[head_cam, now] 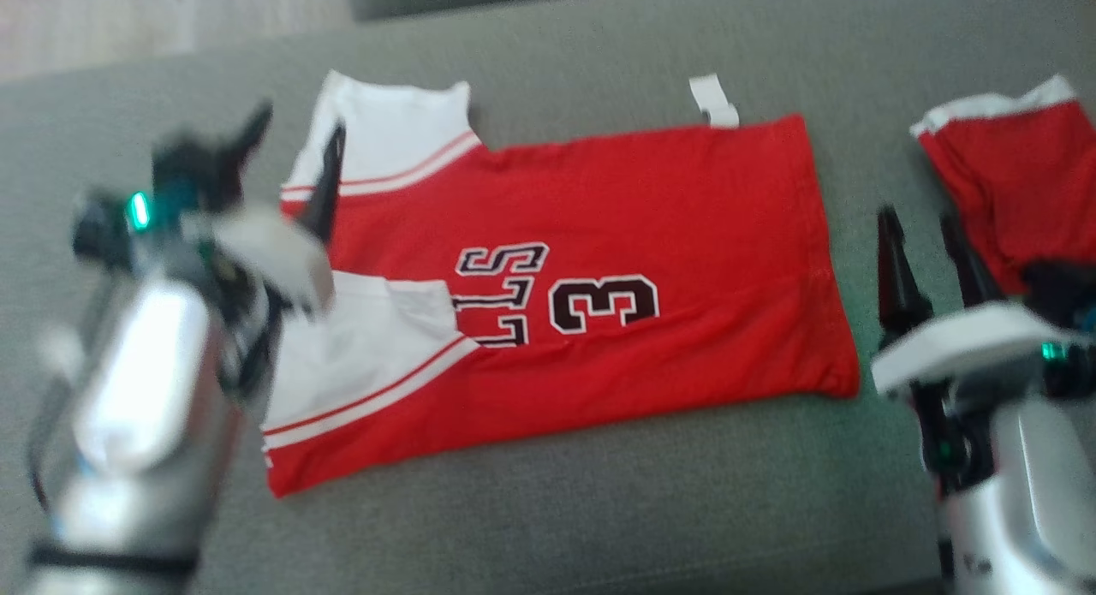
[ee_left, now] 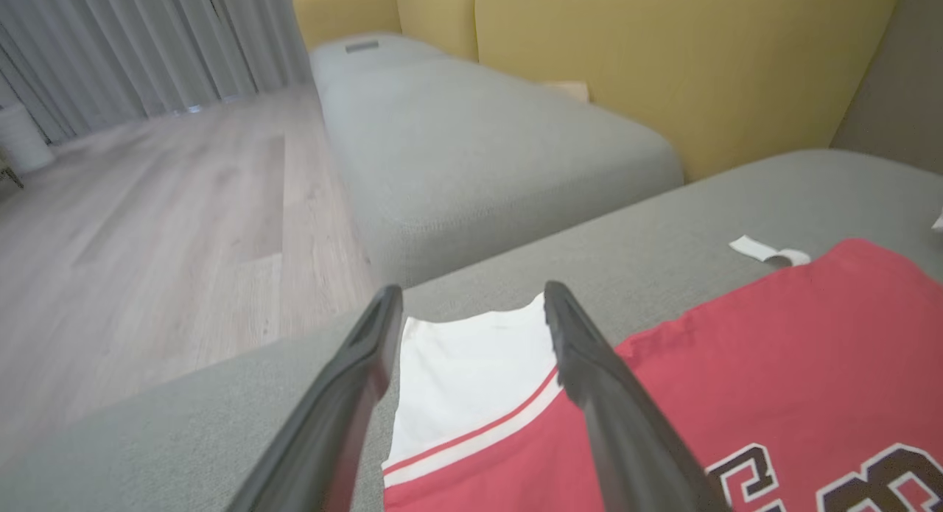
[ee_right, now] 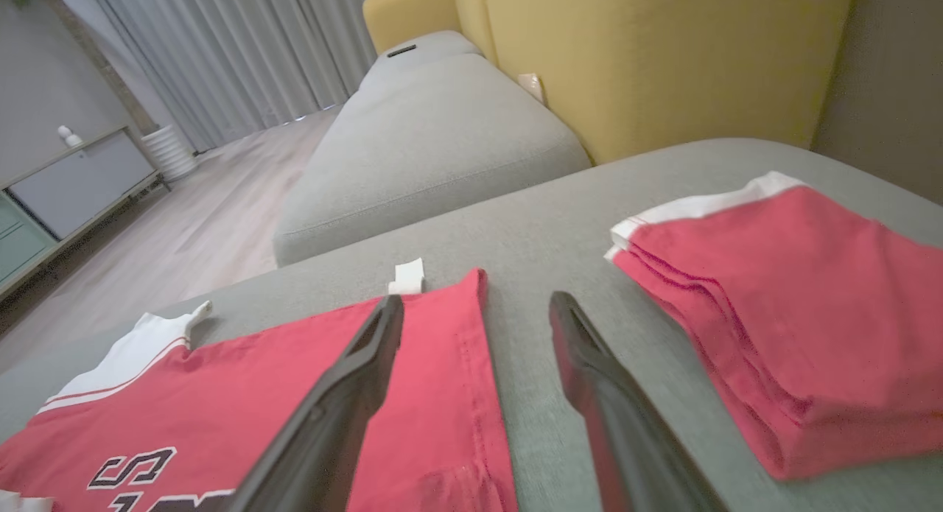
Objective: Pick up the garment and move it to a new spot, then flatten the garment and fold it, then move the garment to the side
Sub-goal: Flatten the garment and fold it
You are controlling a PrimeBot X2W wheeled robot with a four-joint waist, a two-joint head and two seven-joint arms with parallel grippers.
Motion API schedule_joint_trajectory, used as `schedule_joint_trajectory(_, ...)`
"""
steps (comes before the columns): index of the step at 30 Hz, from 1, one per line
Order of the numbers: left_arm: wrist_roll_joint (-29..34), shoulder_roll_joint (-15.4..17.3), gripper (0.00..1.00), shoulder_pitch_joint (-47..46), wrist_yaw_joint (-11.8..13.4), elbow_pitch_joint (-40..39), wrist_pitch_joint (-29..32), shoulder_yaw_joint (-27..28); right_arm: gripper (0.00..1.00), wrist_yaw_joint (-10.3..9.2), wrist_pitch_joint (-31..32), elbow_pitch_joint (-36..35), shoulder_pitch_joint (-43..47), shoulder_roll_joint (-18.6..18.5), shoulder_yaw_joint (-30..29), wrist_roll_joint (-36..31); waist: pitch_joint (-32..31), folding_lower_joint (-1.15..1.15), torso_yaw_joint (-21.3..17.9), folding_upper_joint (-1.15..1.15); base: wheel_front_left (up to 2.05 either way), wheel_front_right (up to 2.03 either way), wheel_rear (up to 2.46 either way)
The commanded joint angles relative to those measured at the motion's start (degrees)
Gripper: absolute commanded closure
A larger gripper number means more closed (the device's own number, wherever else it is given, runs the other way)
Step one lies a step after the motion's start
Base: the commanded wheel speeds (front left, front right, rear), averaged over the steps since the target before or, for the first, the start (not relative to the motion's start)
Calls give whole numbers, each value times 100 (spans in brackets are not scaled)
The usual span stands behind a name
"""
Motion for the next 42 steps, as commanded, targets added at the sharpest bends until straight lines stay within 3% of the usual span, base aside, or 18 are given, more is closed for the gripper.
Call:
schedule_joint_trajectory(1, -78, 330, 0, -772, -189, 121, 341, 160, 0, 39, 81, -351, -480, -19, 275, -46, 508, 0, -281, 0, 0, 0, 0)
schedule_joint_trajectory(5, -262, 663, 0, -1927, -453, 1009, 1202, -97, 0, 39, 184, -539, -966, -19, 594, -43, 979, 0, -550, 0, 0, 0, 0)
schedule_joint_trajectory(8, -461, 797, 0, -2421, -488, 1434, 1555, -267, 0, 39, 193, -578, -1182, -19, 742, -23, 1161, 0, -686, 0, 0, 0, 0)
schedule_joint_trajectory(13, -939, 1308, 0, -3359, -496, 2105, 2259, -1181, 0, 39, 84, -613, -1577, -19, 988, 108, 1542, 0, -974, 0, 0, 0, 0)
schedule_joint_trajectory(21, -1138, 1859, 0, -4157, -498, 2927, 2470, -2057, 0, 39, -104, -728, -1674, -18, 1418, 460, 1861, 0, -1293, 0, 0, 0, 0)
schedule_joint_trajectory(28, -1339, 1991, 0, -4449, -498, 3508, 2522, -2382, 0, 39, -128, -826, -1635, -18, 1439, 492, 1989, 0, -1418, 0, 0, 0, 0)
schedule_joint_trajectory(38, -1881, 1700, 0, -4530, -498, 3928, 2923, -2552, 0, 39, -117, -765, -1664, -18, 1270, 449, 1983, 0, -1338, 0, 0, 0, 0)
schedule_joint_trajectory(39, -1953, 1685, 29, -4532, -498, 3919, 2947, -2571, 0, 39, -113, -751, -1683, -18, 1252, 446, 1978, 0, -1326, 0, 0, 0, 0)
schedule_joint_trajectory(40, -2031, 1665, 82, -4526, -498, 3896, 2971, -2595, 0, 39, -112, -737, -1704, -18, 1232, 436, 1976, 0, -1314, 0, 0, 0, 0)
schedule_joint_trajectory(41, -2138, 1640, 100, -4507, -498, 3872, 3012, -2610, 0, 39, -109, -723, -1726, -18, 1211, 427, 1973, 0, -1298, 0, 0, 0, 0)
schedule_joint_trajectory(42, -2250, 1617, 100, -4490, -498, 3841, 3051, -2618, 0, 39, -105, -712, -1747, -18, 1188, 417, 1972, 0, -1279, 0, 0, 0, 0)
